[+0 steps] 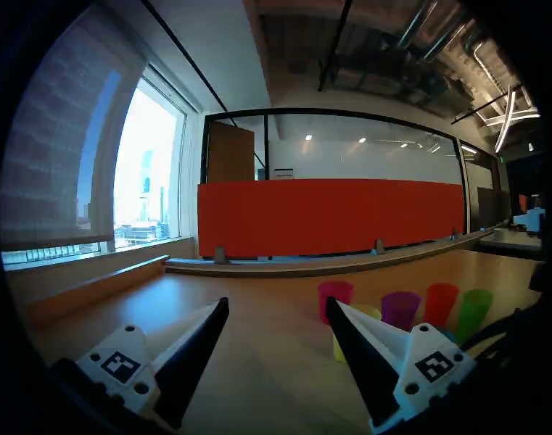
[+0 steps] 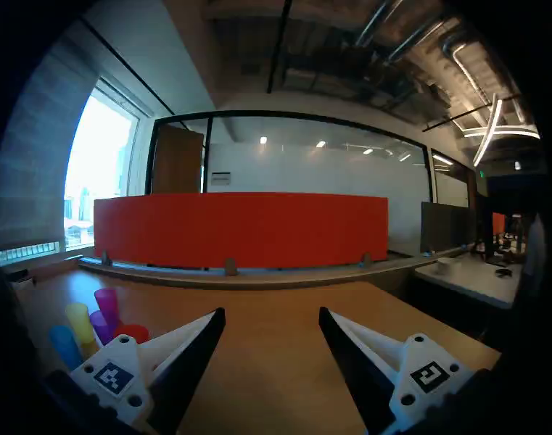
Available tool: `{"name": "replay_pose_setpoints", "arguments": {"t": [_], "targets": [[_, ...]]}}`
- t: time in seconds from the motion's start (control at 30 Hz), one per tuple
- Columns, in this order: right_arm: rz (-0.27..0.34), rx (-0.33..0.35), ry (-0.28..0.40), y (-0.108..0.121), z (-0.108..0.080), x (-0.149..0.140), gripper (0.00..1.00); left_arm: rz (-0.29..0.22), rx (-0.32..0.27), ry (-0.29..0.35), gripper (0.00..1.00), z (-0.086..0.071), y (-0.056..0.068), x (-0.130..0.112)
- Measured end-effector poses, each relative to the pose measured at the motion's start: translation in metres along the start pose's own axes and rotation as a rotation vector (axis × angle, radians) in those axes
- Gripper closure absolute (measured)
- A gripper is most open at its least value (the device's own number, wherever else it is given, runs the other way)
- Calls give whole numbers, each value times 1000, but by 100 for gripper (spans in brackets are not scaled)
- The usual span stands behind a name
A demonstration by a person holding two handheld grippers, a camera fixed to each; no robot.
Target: Pour water
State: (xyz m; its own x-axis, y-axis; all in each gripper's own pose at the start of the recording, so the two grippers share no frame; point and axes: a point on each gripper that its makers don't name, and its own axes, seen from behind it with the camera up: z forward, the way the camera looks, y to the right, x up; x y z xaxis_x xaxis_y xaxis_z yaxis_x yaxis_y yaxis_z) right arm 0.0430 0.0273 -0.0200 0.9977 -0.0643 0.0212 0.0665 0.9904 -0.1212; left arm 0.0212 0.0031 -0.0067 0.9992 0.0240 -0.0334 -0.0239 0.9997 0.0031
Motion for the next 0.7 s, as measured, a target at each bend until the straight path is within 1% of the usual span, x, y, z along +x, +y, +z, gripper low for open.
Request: {"name": "replay_pose_setpoints", "arguments": {"t": [0.2, 0.37, 0.5, 0.6, 0.7], "targets": [[-21, -5, 0, 2, -1, 4, 0, 1, 18, -15, 1, 3, -6, -12], [-30, -6, -7, 3, -1, 2, 0, -9, 19, -22, 1, 6, -7, -16], [-26, -11, -11, 4, 0, 1, 0, -23, 16, -28, 1, 7, -7, -19], [-18, -10, -13, 5, 0, 2, 0, -24, 24, -30, 1, 8, -10, -19], [-12, -11, -9, 6, -1, 4, 0, -24, 24, -31, 1, 8, -10, -19]]}}
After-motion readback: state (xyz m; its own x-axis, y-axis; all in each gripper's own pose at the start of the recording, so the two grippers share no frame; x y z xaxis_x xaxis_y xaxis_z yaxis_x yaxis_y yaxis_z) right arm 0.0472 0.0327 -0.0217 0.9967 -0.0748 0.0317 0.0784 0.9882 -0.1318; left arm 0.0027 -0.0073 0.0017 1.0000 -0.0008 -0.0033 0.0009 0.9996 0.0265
